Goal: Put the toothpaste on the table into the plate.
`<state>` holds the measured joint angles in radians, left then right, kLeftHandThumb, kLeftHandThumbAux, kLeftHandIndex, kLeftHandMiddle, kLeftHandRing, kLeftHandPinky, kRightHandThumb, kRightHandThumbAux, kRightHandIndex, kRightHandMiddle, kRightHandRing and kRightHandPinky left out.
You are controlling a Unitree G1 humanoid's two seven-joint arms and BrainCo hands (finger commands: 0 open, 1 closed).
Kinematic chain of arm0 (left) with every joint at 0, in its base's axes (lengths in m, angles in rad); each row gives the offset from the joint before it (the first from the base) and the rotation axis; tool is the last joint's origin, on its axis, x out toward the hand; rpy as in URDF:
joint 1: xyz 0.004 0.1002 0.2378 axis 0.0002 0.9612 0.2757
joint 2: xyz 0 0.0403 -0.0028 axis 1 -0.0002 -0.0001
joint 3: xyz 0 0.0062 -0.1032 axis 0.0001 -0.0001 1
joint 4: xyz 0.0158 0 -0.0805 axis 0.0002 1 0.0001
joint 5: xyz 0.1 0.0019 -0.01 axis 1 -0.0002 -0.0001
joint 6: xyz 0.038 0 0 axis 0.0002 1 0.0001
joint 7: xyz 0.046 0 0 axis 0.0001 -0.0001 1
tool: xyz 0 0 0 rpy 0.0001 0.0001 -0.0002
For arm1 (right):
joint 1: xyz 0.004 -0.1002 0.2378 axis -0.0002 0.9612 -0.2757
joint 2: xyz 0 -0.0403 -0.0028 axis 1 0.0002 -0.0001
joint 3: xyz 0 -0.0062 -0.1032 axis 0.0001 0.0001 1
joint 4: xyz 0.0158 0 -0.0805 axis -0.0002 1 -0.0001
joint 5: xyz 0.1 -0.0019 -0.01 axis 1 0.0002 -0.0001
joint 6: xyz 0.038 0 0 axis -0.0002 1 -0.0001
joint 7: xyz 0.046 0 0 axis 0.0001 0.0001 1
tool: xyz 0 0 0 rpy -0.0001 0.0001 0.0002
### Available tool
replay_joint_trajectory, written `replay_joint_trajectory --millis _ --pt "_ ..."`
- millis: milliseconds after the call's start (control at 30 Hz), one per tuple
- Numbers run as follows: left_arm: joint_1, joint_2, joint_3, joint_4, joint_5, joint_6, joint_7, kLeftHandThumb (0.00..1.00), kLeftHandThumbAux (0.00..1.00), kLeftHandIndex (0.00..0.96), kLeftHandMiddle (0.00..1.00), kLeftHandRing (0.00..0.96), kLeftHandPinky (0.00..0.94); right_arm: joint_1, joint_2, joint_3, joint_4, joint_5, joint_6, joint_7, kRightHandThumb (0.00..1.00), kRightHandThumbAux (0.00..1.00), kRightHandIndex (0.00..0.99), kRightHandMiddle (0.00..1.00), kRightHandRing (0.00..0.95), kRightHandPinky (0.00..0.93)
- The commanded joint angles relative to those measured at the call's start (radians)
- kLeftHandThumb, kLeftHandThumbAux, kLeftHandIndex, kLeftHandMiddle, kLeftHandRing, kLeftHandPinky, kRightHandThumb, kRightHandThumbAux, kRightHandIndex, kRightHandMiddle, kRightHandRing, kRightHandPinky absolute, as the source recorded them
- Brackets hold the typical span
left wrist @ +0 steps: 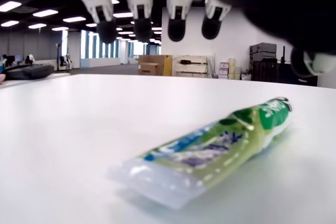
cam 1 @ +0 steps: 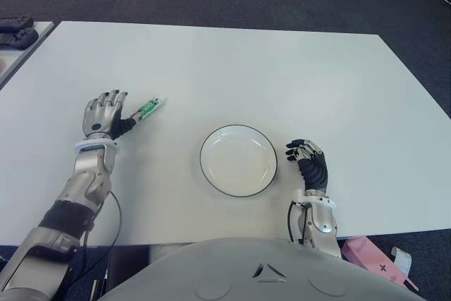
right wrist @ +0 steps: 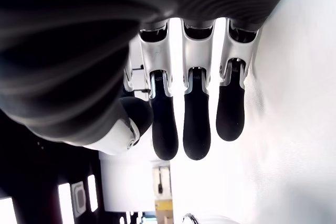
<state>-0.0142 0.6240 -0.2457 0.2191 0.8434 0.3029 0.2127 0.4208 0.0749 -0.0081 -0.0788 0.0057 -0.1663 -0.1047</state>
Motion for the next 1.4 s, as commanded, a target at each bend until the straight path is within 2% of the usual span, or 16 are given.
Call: replay_joint_trajectory --millis 33,167,633,1200,1400 --pt "0.012 0.021 -0.016 -0.034 0.003 0.007 -0.104 0.393 0.148 0.000 0.000 0.000 0.000 0.010 0.002 -0.001 0.012 0.004 0.030 0.006 0.711 0.728 0.430 0.503 0.518 0.517" --pt "0.011 0.046 -0.031 -0.051 0.013 0.004 -0.182 0.397 0.162 0.000 0.000 0.000 0.000 0.010 0.002 -0.001 0.015 0.001 0.029 0.006 0.712 0.728 0.430 0.502 0.518 0.519" --pt "-0.029 0.077 -0.074 -0.032 0.020 -0.043 -0.329 0.413 0.188 0.000 0.000 0.000 0.008 0.012 0.008 -0.004 0.021 0.000 0.012 0.002 0.714 0.728 0.431 0.500 0.525 0.528" --pt "-0.103 0.053 -0.153 0.069 0.002 -0.170 -0.392 0.422 0.171 0.000 0.000 0.000 0.000 0.025 0.011 0.001 0.010 -0.005 0.014 0.000 0.712 0.728 0.430 0.503 0.520 0.518" --pt "-0.153 0.018 -0.192 0.177 0.007 -0.211 -0.378 0.422 0.182 0.000 0.000 0.000 0.002 0.025 0.009 -0.002 0.015 0.004 0.010 0.007 0.712 0.728 0.430 0.503 0.525 0.533"
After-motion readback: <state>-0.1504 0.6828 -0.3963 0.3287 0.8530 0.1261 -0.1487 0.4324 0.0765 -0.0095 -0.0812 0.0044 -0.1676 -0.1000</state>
